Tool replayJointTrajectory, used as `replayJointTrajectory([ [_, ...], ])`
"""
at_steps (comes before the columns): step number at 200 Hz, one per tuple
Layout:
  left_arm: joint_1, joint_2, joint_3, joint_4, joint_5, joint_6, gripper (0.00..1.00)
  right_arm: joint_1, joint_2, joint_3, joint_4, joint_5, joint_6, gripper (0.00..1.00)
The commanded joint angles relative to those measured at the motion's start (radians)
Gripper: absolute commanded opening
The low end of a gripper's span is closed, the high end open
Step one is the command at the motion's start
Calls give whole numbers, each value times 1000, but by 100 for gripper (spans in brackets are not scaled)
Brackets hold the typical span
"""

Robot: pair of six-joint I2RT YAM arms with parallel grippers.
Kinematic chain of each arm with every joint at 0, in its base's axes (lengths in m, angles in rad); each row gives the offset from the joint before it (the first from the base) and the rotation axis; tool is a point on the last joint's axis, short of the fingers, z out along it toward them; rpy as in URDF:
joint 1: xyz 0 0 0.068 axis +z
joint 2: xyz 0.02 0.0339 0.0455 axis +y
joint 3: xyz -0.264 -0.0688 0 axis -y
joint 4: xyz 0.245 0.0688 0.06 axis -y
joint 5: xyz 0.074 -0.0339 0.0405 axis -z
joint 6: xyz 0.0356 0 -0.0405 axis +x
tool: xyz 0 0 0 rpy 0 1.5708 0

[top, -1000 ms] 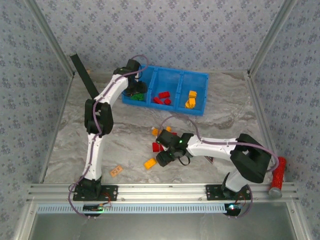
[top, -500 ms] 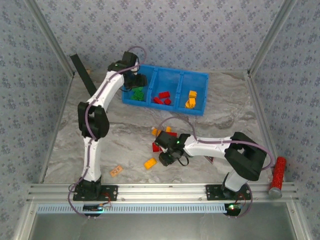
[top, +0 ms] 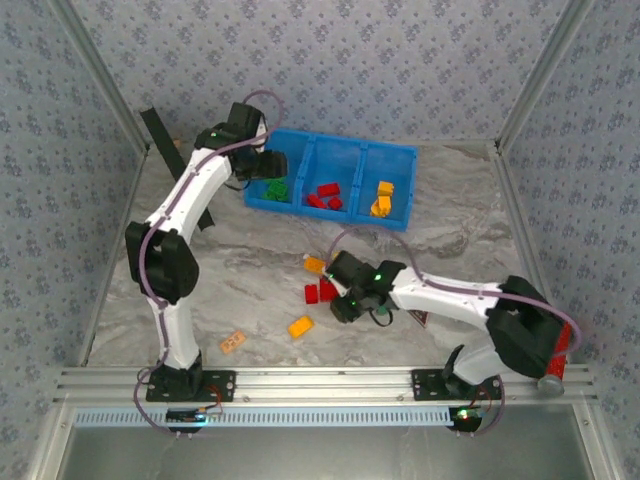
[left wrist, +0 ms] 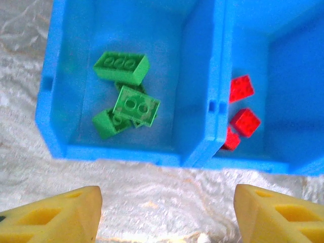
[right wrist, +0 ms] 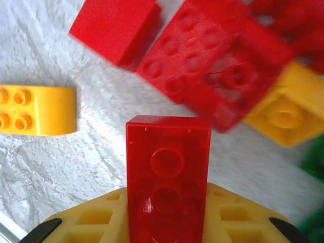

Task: Sort the legos into containers by color
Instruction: Pick up the lego from the bottom-center of the table, then place the lego in the container.

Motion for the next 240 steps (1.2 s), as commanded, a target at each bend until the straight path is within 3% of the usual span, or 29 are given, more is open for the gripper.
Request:
replayJointTrajectory([
  [1,-8,-105,-81,-22,-18,49,69,-76,-79,73,-114,-1,-44,31],
  [61,-29,-263,-306,-10,-18,19,70,-276,-69,290,-161,54,-225,33],
  [92,-70,-305,-343,-5,-9,-6,70,-377,-32,375,-74,55,-292,39],
  [132,-174,-342,-372,-60,8,-39,70,-457,103,511,81,35,-386,38],
  [170,-271,-407,-517,-26,19,-155,70,-467,309,699,158,14,-421,36],
  [240,-387,-480,-719,54,12,-326,70,-422,650,1003,133,64,-478,36],
])
